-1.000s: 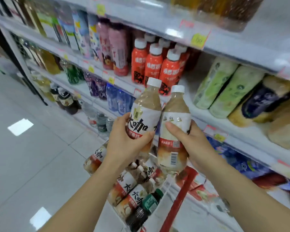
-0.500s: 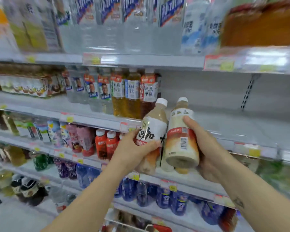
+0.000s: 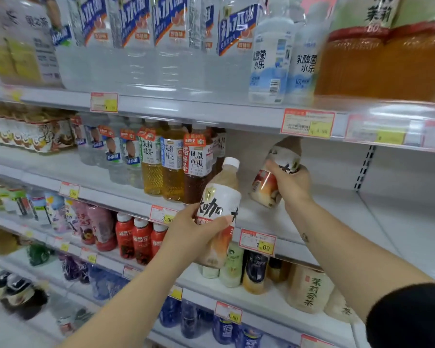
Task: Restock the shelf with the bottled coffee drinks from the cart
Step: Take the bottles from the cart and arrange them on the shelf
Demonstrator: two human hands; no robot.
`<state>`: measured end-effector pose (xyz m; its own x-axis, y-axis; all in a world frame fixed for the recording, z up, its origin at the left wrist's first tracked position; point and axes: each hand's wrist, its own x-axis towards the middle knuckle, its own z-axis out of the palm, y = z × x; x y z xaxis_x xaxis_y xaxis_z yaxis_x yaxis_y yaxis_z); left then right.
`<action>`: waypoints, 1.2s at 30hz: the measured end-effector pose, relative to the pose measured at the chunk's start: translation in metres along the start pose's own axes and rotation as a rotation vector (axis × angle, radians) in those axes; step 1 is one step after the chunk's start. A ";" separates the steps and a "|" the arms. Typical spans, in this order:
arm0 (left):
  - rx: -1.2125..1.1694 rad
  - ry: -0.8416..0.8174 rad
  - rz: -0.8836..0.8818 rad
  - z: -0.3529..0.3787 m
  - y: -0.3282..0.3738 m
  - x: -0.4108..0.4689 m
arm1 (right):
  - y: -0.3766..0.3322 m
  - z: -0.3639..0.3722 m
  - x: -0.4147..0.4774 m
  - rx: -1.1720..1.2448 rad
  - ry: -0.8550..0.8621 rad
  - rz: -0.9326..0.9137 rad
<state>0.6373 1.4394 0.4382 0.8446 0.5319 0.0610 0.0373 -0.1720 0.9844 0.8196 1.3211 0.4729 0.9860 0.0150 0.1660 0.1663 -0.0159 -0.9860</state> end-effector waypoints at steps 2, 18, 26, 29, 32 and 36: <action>-0.021 0.027 0.014 0.007 -0.001 0.004 | 0.004 0.007 0.016 -0.088 0.012 -0.101; -0.078 0.230 0.111 0.033 -0.009 0.025 | 0.058 0.006 0.088 -0.503 -0.409 -0.247; -0.102 0.334 0.208 0.041 -0.012 0.039 | 0.066 0.051 0.139 -0.480 -0.306 -0.266; -0.107 0.345 0.222 0.042 -0.021 0.041 | 0.072 0.062 0.149 -0.458 -0.246 -0.252; -0.077 0.355 0.223 0.043 -0.029 0.045 | 0.076 0.070 0.158 -0.422 -0.204 -0.236; -0.056 0.348 0.227 0.043 -0.032 0.051 | 0.078 0.079 0.169 -0.416 -0.199 -0.212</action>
<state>0.7022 1.4363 0.4030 0.5969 0.7358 0.3198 -0.1659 -0.2768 0.9465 0.9981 1.4015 0.4222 0.9153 0.2504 0.3155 0.3934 -0.3879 -0.8335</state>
